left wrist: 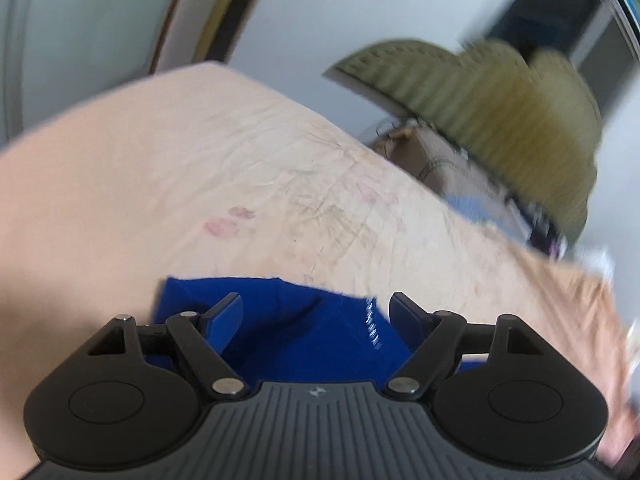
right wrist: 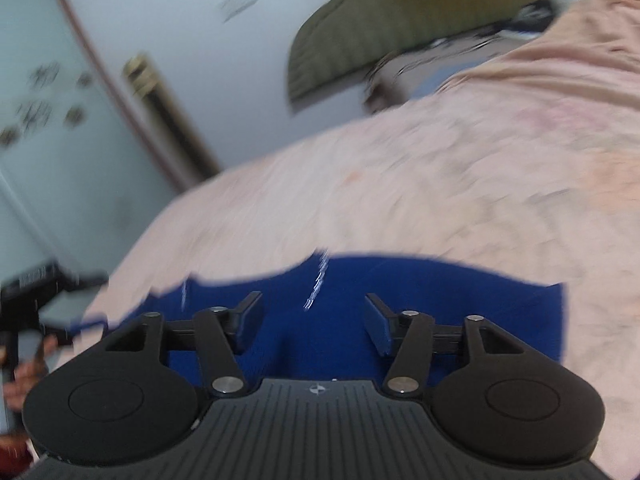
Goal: Fold small clothes
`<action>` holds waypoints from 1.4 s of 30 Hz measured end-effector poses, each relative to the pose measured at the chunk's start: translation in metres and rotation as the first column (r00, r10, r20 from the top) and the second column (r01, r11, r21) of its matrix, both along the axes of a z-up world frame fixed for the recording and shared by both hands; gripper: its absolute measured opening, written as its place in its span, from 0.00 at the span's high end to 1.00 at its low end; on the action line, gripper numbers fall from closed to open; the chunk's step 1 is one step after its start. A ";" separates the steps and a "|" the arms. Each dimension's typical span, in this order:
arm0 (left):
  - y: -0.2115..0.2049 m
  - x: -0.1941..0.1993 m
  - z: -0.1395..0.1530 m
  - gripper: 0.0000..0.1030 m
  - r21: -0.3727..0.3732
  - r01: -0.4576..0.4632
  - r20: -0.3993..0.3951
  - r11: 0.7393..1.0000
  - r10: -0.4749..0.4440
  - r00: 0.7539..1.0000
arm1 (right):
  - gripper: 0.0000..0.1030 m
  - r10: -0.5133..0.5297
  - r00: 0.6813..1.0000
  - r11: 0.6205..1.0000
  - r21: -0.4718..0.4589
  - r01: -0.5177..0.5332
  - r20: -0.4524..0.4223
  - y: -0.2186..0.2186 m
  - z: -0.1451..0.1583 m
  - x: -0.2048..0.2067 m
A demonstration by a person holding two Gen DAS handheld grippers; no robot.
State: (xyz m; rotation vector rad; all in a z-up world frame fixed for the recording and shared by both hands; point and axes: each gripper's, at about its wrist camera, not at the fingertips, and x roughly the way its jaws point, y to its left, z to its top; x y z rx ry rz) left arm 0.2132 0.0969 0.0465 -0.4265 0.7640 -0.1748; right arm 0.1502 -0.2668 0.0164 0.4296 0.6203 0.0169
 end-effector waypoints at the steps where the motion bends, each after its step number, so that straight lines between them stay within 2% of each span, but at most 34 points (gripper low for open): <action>1: -0.004 -0.002 0.000 0.22 0.044 0.028 0.003 0.999 -0.028 1.000 | 0.40 -0.049 0.999 0.999 -0.026 0.048 -0.019 -0.002 -0.002 0.000; 3: -0.016 -0.006 -0.001 0.22 0.148 0.091 0.004 0.985 -0.093 0.996 | 0.40 -0.150 0.988 0.988 -0.039 0.149 -0.041 -0.010 -0.005 -0.002; 4: -0.021 -0.008 -0.003 0.22 0.201 0.114 0.008 0.973 -0.118 0.993 | 0.40 -0.168 0.985 0.985 -0.030 0.167 -0.037 -0.013 -0.005 -0.006; 6: -0.032 -0.011 -0.007 0.22 0.313 0.141 0.011 0.939 -0.152 0.988 | 0.37 -0.146 0.989 0.988 -0.048 0.145 -0.014 -0.006 0.000 -0.012; 8: -0.042 -0.008 -0.015 0.22 0.420 0.135 -0.007 0.897 -0.145 0.989 | 0.32 -0.075 0.997 0.990 -0.117 0.073 -0.005 0.012 0.005 -0.012; 10: -0.047 -0.002 -0.026 0.22 0.493 0.120 -0.044 0.862 -0.113 0.993 | 0.27 -0.035 0.999 0.989 -0.145 0.031 -0.028 0.022 0.004 -0.007; 11: -0.046 -0.002 -0.029 0.22 0.510 0.111 -0.053 0.853 -0.097 0.994 | 0.25 -0.045 0.998 0.989 -0.142 0.037 -0.054 0.021 0.001 -0.004; 14: -0.041 -0.011 -0.026 0.22 0.508 0.091 -0.035 0.857 -0.084 0.996 | 0.26 -0.161 0.983 0.969 -0.201 0.141 -0.088 0.017 -0.001 -0.008; 16: -0.036 -0.019 -0.022 0.22 0.507 0.085 -0.017 0.858 -0.088 0.996 | 0.24 -0.146 0.988 0.963 -0.234 0.130 -0.049 0.024 0.008 -0.018; 18: -0.035 -0.021 -0.022 0.22 0.519 0.085 -0.027 0.850 -0.084 0.996 | 0.15 -0.088 0.996 0.962 -0.260 0.079 -0.025 0.037 0.013 -0.026; 20: -0.034 -0.024 -0.022 0.22 0.513 0.085 -0.040 0.854 -0.075 0.996 | 0.10 -0.038 0.998 0.962 -0.271 0.025 -0.045 0.047 0.009 -0.024; 22: -0.031 -0.031 -0.021 0.22 0.489 0.089 -0.047 0.868 -0.076 0.996 | 0.12 -0.077 0.991 0.949 -0.314 0.039 -0.109 0.051 0.000 -0.019; 23: -0.030 -0.033 -0.021 0.22 0.481 0.091 -0.046 0.872 -0.079 0.996 | 0.17 -0.108 0.987 0.937 -0.345 0.061 -0.119 0.053 -0.002 -0.021; 26: -0.030 -0.044 -0.019 0.22 0.484 0.096 -0.037 0.870 -0.089 0.995 | 0.15 -0.134 0.988 0.899 -0.429 0.091 -0.072 0.067 0.004 -0.040; 29: -0.032 -0.054 -0.017 0.22 0.505 0.096 -0.025 0.858 -0.096 0.995 | 0.14 -0.097 0.994 0.909 -0.411 0.073 -0.040 0.081 0.012 -0.055; 32: -0.032 -0.066 -0.014 0.22 0.510 0.097 -0.011 0.855 -0.106 0.994 | 0.13 -0.066 0.997 0.903 -0.427 0.044 -0.036 0.097 0.015 -0.064; 34: -0.032 -0.072 -0.014 0.22 0.507 0.112 -0.015 0.855 -0.122 0.992 | 0.13 -0.053 0.997 0.903 -0.430 0.022 -0.059 0.103 0.012 -0.064; 38: -0.031 -0.079 -0.021 0.22 0.538 0.121 -0.033 0.834 -0.123 0.992 | 0.13 -0.065 0.988 0.897 -0.443 -0.002 -0.137 0.109 0.002 -0.063; 42: -0.021 -0.085 -0.022 0.22 0.524 0.119 -0.036 0.843 -0.117 0.992 | 0.13 -0.045 0.995 0.896 -0.443 0.003 -0.084 0.120 0.013 -0.078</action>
